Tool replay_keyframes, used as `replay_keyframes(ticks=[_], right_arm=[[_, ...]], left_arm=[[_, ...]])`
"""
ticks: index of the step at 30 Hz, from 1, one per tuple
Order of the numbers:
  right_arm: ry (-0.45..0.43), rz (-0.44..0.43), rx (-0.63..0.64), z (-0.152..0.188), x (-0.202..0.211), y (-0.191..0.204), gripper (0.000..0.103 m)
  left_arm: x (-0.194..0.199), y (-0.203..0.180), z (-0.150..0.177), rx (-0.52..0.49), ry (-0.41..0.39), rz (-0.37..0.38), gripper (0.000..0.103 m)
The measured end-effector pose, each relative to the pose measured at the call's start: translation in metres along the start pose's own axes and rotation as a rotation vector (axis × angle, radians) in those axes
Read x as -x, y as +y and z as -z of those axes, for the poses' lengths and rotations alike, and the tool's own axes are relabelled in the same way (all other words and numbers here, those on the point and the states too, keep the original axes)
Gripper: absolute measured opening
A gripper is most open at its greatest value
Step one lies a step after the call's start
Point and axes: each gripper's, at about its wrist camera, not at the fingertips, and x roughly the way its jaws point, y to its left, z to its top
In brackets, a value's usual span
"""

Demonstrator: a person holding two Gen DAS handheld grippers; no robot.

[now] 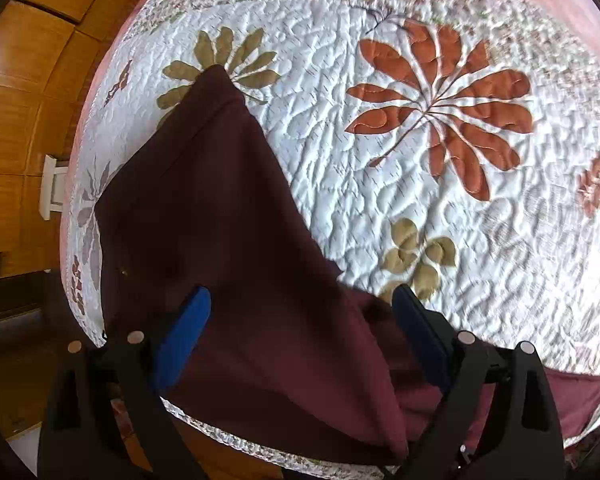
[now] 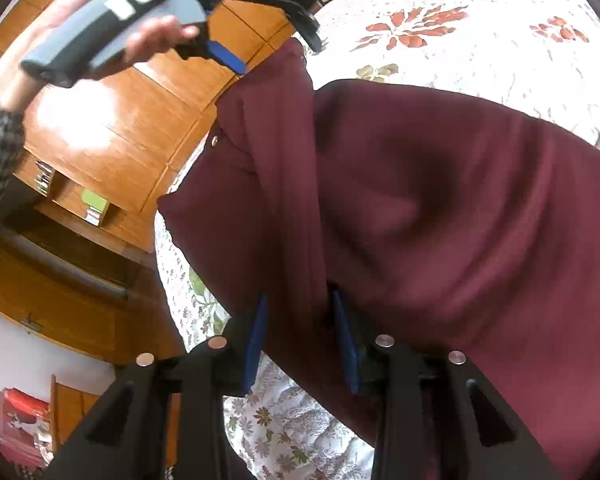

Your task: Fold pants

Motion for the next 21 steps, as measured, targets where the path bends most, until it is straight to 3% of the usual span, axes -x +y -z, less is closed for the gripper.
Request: replay_keyframes(ticks=[5, 7, 9, 10, 12, 14, 18, 21], right_arm=[[-0.007, -0.007, -0.005, 0.0, 0.002, -0.002, 0.034], [-0.011, -0.013, -0.008, 0.0, 0.002, -0.003, 0.034], [-0.014, -0.02, -0.013, 0.0, 0.001, -0.005, 0.034], [-0.016, -0.022, -0.014, 0.001, 0.001, -0.006, 0.034], [-0.018, -0.024, -0.02, 0.001, 0.001, -0.007, 0.034], [-0.021, -0.015, -0.02, 0.001, 0.003, -0.006, 0.034], [-0.029, 0.008, -0.039, 0.001, 0.008, -0.007, 0.034], [-0.04, 0.022, -0.051, 0.002, 0.013, -0.008, 0.034]], left_arm=[[-0.026, -0.014, -0.012, -0.058, 0.067, -0.136, 0.091], [-0.034, -0.01, -0.013, -0.043, 0.093, -0.151, 0.071], [-0.034, -0.003, -0.01, -0.004, 0.083, -0.083, 0.054], [-0.032, -0.001, -0.009, 0.001, 0.074, -0.061, 0.05], [-0.024, 0.003, -0.005, 0.007, 0.045, -0.026, 0.027], [-0.008, 0.016, 0.002, 0.06, -0.01, 0.026, 0.017], [0.013, 0.052, 0.033, 0.133, -0.121, 0.16, 0.013], [0.033, 0.086, 0.078, 0.178, -0.295, 0.22, 0.013]])
